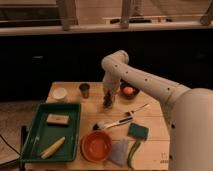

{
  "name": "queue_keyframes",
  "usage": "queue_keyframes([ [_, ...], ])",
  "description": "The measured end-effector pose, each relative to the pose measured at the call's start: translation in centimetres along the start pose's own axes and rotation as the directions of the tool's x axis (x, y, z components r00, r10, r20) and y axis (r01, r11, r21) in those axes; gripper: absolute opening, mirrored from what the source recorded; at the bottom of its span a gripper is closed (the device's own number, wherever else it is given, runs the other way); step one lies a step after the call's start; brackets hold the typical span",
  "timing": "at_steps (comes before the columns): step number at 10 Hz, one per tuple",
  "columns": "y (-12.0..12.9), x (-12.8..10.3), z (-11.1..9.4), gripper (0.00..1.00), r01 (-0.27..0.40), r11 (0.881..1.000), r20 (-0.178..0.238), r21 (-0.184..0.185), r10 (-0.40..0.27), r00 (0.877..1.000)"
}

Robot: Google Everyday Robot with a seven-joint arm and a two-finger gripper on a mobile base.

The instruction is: Place grapes in plastic cup

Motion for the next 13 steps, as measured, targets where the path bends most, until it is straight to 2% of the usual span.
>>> queue_keyframes([
  [5,0.0,0.2,0.0,0.80,0.006,1.000,-0.007,0.014,-0.006,1.000],
  [13,-0.4,1.4,-2.2,0.80,0.022,0.999,-0.034,0.040,-0.021,0.999],
])
